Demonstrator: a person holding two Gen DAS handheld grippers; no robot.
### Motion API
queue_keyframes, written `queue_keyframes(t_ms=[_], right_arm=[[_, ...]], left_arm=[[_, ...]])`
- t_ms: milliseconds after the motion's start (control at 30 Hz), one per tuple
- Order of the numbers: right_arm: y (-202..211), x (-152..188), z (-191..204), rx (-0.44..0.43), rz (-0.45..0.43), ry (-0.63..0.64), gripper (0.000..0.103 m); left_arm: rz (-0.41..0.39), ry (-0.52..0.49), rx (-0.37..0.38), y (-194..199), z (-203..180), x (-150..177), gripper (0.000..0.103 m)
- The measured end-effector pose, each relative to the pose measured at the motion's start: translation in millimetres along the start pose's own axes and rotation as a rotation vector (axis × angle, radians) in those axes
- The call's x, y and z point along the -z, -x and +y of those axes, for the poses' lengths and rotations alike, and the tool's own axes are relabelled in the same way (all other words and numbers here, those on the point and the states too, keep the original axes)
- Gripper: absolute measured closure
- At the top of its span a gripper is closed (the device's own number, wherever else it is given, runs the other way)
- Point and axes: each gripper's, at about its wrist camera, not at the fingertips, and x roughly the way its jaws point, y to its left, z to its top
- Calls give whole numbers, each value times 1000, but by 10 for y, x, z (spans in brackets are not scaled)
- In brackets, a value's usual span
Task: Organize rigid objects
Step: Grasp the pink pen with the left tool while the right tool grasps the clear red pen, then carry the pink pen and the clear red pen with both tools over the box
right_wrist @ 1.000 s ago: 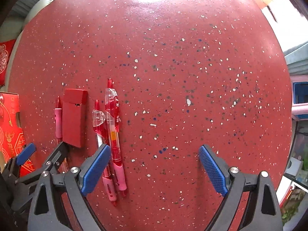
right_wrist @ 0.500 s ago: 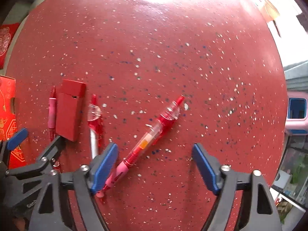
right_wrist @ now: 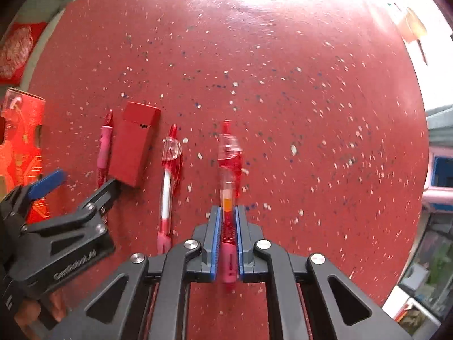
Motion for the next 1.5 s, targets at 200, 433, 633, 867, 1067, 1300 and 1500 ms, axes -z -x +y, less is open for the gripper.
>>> queue_keyframes(t_ms=[200,433,633,867,1067,1300,1500], right_arm=[[228,346,-58,-72,-10,-49,92],[295,729,-2,-96,5,-62,92],[366,1115,125,-112,27,-46,92],[302,1280,17,-108,35,-12,92],[477,1329,120,-100,15,33,92],[648,1227,389,-80,-22,99,92],[820,1102,643,-64,-46,166,92]], left_arm=[[73,34,64,99,-30,30,93],[57,-43,104,505,-194,500,93],[64,-176,143,852,-490,1021,93],[51,-251,168,1209,-522,1420,93],[14,-270,170,1392,-233,1500,93],[-52,-225,170,1472,49,1427,93],[-90,-145,170,1502,341,1380,93]])
